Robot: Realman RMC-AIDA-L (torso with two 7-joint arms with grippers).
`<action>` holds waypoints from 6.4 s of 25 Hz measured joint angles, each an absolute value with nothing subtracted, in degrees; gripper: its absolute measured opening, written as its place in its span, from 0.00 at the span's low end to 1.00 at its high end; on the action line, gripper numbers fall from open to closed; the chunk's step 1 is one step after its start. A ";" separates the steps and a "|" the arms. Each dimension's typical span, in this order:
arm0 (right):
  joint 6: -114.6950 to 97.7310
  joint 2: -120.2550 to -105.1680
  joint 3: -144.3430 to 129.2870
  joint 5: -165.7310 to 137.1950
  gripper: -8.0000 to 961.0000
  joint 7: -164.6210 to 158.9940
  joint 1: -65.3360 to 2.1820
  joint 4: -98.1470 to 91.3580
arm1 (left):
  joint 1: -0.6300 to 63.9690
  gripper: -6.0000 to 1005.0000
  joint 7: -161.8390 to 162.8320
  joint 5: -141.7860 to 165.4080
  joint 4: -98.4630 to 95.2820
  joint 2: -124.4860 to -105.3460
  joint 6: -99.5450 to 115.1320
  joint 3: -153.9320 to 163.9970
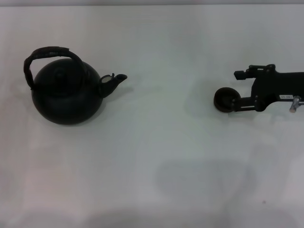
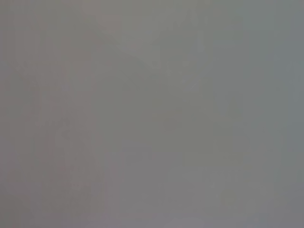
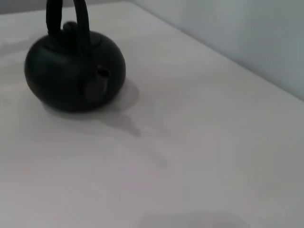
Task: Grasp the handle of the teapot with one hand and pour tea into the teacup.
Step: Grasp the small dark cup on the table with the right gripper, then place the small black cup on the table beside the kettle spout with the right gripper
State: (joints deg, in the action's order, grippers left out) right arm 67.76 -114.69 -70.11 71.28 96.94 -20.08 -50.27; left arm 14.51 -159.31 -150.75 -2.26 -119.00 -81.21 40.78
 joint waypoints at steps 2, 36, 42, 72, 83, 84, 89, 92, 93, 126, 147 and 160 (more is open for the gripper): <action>66.36 -114.69 -71.52 71.27 0.84 96.94 -20.13 -49.89 | 14.50 0.83 -159.35 -150.71 -2.23 -119.00 -81.20 40.78; 66.41 -114.78 -73.54 72.16 0.83 96.58 -20.21 -48.75 | 14.79 0.83 -159.16 -150.46 -2.00 -119.09 -81.36 41.13; 65.93 -114.98 -73.59 72.17 0.83 96.85 -20.78 -48.24 | 14.89 0.83 -159.16 -150.46 -1.93 -119.20 -81.25 41.13; 62.73 -114.96 -76.12 71.94 0.82 96.56 -21.97 -46.58 | 14.96 0.83 -159.25 -150.38 -2.31 -118.99 -80.06 41.06; 63.44 -114.96 -75.97 72.75 0.82 96.41 -21.84 -47.41 | 15.03 0.83 -159.22 -150.45 -2.40 -119.00 -79.71 40.83; 63.40 -114.96 -75.96 72.69 0.82 96.41 -21.82 -47.33 | 15.03 0.83 -159.23 -150.46 -2.40 -119.01 -79.71 40.84; 63.17 -114.95 -75.93 72.40 0.82 96.41 -21.73 -46.81 | 15.03 0.83 -159.19 -150.47 -2.37 -119.01 -79.71 40.91; 63.12 -114.90 -75.93 72.32 0.82 96.41 -21.51 -46.65 | 15.03 0.83 -159.17 -150.47 -2.37 -119.01 -79.71 41.04; 63.08 -114.89 -75.93 72.32 0.82 96.41 -21.41 -46.62 | 15.03 0.83 -159.17 -150.47 -2.37 -119.00 -79.72 41.07; 68.02 -114.79 -72.62 71.91 0.76 96.19 -21.62 -48.48 | 14.95 0.83 -159.17 -150.29 -2.02 -119.09 -80.25 41.14; 53.59 -115.87 -94.17 73.44 0.79 83.27 -30.38 -51.75 | 15.38 0.83 -158.94 -149.95 -1.73 -119.27 -80.37 41.32; 48.43 -116.07 -100.69 74.84 0.82 83.45 -30.06 -48.75 | 15.24 0.83 -158.47 -149.51 -1.21 -119.26 -81.02 41.37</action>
